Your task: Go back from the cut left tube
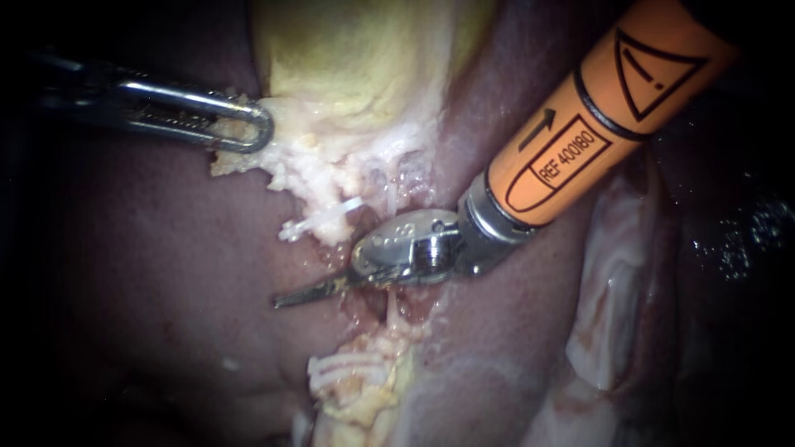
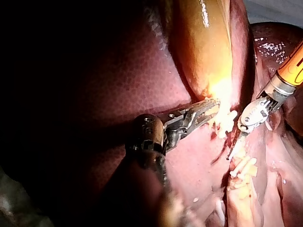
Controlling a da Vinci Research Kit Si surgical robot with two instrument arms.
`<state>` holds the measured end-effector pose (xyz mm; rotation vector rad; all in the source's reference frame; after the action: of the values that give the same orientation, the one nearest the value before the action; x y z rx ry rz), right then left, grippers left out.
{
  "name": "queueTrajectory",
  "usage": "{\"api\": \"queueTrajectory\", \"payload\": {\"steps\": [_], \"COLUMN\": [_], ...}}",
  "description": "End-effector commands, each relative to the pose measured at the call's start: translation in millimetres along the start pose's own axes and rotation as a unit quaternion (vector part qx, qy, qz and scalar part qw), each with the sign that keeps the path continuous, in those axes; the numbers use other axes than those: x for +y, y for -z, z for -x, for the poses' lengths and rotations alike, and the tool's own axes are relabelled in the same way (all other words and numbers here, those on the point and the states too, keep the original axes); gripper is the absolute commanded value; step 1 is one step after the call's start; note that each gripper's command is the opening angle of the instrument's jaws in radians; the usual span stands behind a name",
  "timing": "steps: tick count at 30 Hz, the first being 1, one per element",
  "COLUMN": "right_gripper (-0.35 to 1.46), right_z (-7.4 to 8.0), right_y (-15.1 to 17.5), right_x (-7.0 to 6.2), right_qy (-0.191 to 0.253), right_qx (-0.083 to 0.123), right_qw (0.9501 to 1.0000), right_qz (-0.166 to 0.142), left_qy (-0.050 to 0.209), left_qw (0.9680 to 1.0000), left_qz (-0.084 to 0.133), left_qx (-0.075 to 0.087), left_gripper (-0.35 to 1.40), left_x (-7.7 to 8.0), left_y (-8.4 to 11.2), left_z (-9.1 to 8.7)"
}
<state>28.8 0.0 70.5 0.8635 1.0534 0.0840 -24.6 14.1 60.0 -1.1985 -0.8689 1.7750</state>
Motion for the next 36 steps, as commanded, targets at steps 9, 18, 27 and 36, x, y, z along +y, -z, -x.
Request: {"api": "queueTrajectory", "payload": {"steps": [9,18,27,36], "right_gripper": [1.28,1.43,1.43,1.43], "right_z": [0.4,2.1,6.4,7.3], "right_y": [-0.7,1.6,8.0,15.6], "right_x": [-0.1,-1.8,-6.0,-7.0], "right_qy": [-0.047,-0.054,0.05,0.087], "right_qx": [0.048,0.067,0.052,0.023], "right_qw": [0.9977,0.9934,0.9713,0.9497], "right_qz": [-0.009,0.076,0.227,0.3], "left_qy": [0.0,0.0,0.0,0.0], "left_qw": [1.0,1.0,1.0,1.0], "left_qz": [0.0,0.001,0.0,0.0], "left_qx": [0.0,0.0,0.0,0.0], "left_gripper": [-0.35,-0.35,-0.35,-0.35], "left_x": [0.0,0.0,-0.3,-0.3], "left_y": [0.1,0.2,0.3,0.5], "left_z": [0.0,0.1,0.1,0.1]}}
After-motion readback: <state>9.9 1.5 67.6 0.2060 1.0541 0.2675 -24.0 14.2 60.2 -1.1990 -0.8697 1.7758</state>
